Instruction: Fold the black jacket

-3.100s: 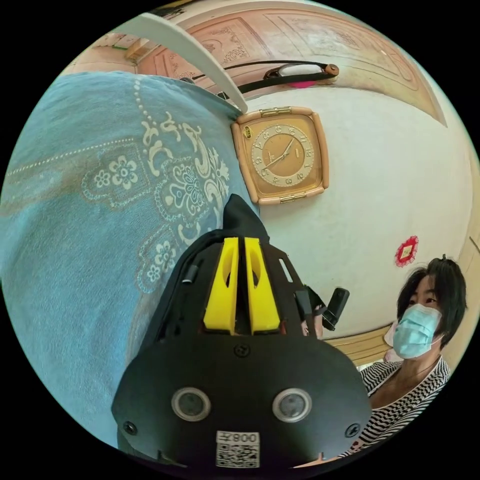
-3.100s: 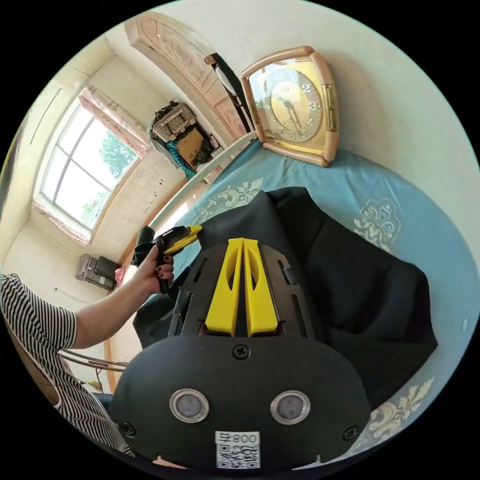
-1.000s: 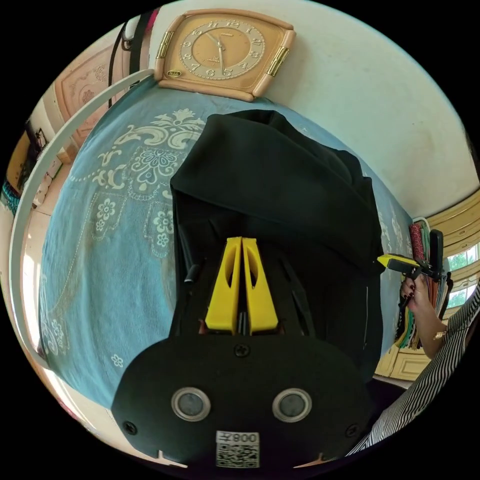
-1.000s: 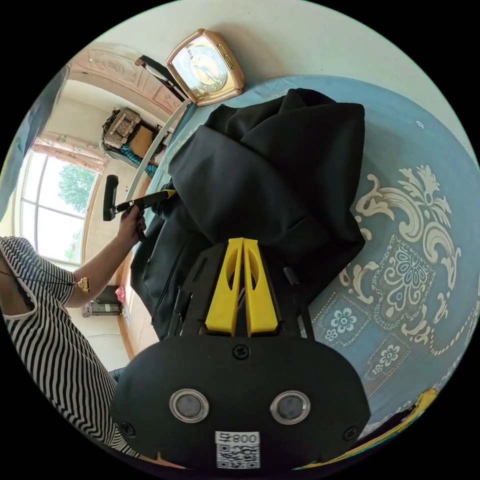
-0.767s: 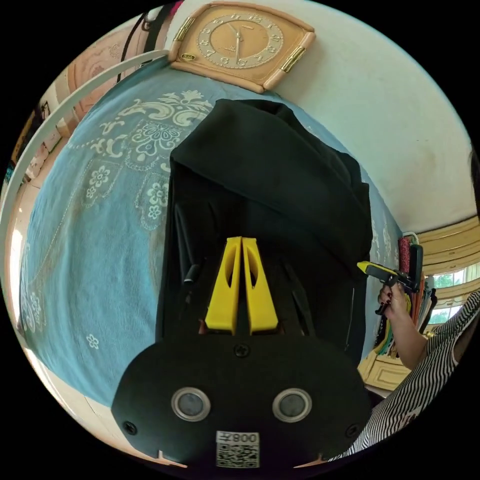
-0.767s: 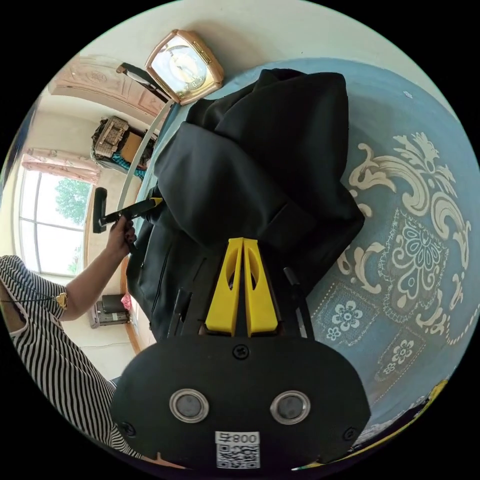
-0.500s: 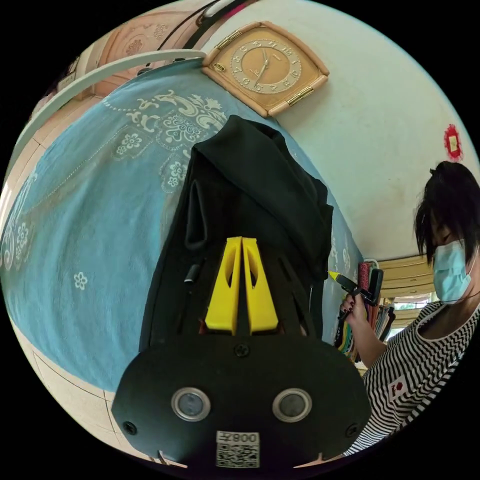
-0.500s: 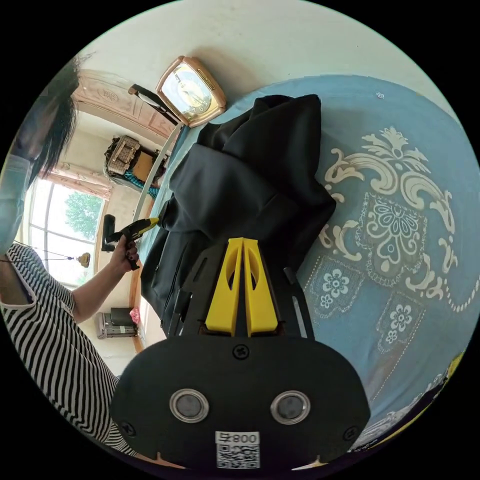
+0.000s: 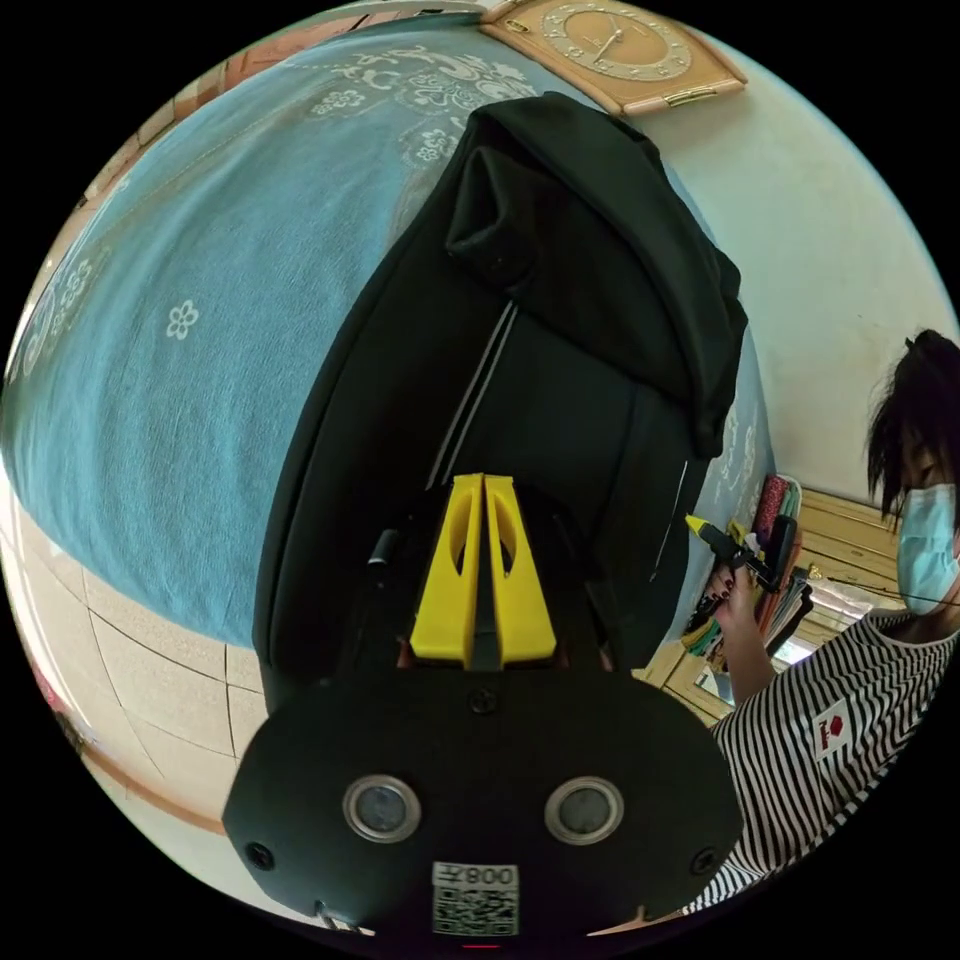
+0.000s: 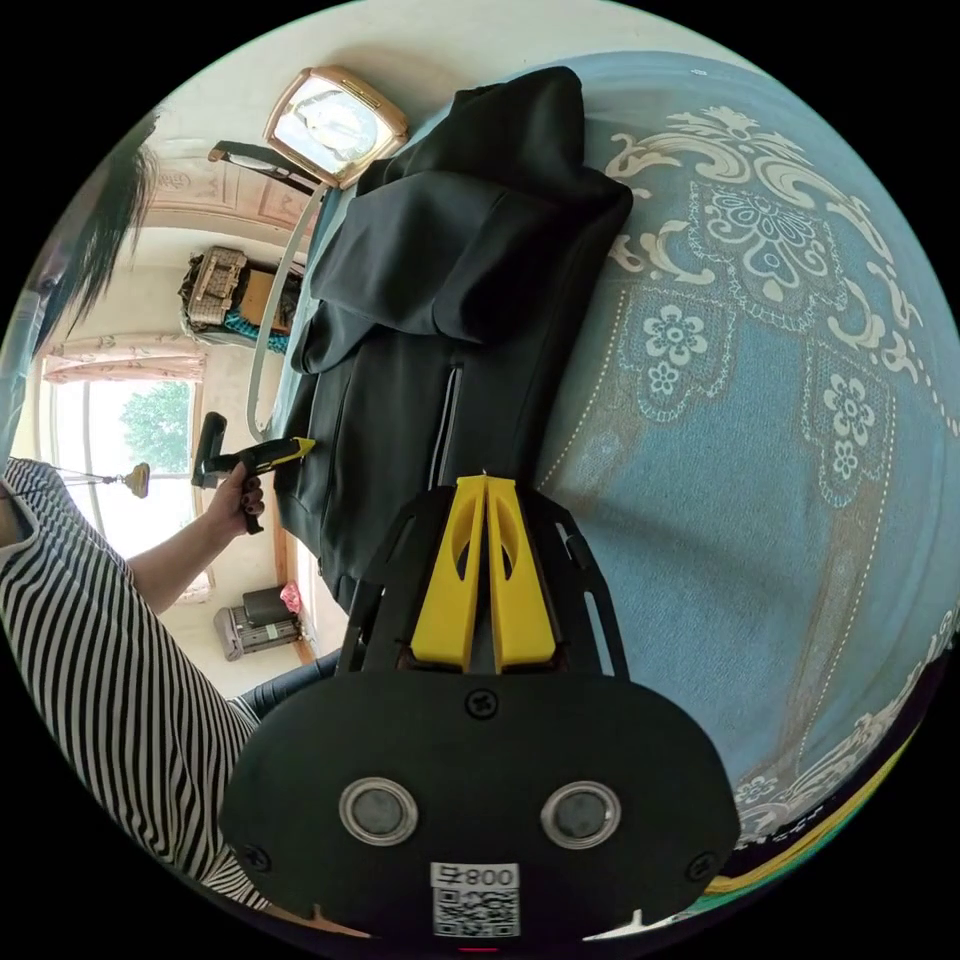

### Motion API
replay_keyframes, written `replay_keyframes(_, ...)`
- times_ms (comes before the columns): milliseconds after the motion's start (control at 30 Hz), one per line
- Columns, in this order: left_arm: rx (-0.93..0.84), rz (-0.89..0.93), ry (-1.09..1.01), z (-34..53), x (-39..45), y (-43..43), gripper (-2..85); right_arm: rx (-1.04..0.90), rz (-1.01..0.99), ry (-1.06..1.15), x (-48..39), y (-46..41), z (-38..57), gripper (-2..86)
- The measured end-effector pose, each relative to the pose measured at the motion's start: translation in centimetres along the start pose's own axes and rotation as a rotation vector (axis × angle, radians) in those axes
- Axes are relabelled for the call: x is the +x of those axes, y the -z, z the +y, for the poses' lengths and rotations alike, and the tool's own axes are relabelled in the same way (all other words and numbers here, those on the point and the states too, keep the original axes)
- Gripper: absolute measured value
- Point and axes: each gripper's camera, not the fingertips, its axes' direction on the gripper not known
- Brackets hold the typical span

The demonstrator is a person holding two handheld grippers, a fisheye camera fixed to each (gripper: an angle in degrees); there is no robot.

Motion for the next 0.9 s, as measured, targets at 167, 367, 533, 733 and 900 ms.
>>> replay_keyframes(167, -0.009, -0.019, -0.072, 0.4, -1.5, -1.4, 0.2, 0.026, 0.018, 0.019, 0.1, -0.5, 2.0, 0.0)
replay_keyframes(367, 0.052, 0.018, -0.104, 2.0, -4.1, -3.2, 0.2, 0.084, -0.016, 0.058, 1.0, -0.5, 4.9, 0.1)
replay_keyframes(533, 0.069, -0.021, -0.193, 3.1, -5.3, -4.8, 0.2, 0.149, -0.037, 0.091, 1.6, 0.0, 7.7, 0.1)
replay_keyframes(733, 0.110, -0.006, -0.252, 4.5, -7.9, -6.6, 0.3, 0.264, -0.098, 0.137, 3.0, 0.3, 11.4, 0.1)
replay_keyframes(900, 0.185, 0.013, -0.255, 7.5, -9.3, -6.7, 0.7, 0.400, -0.232, 0.085, 5.7, 1.8, 15.3, 0.1)
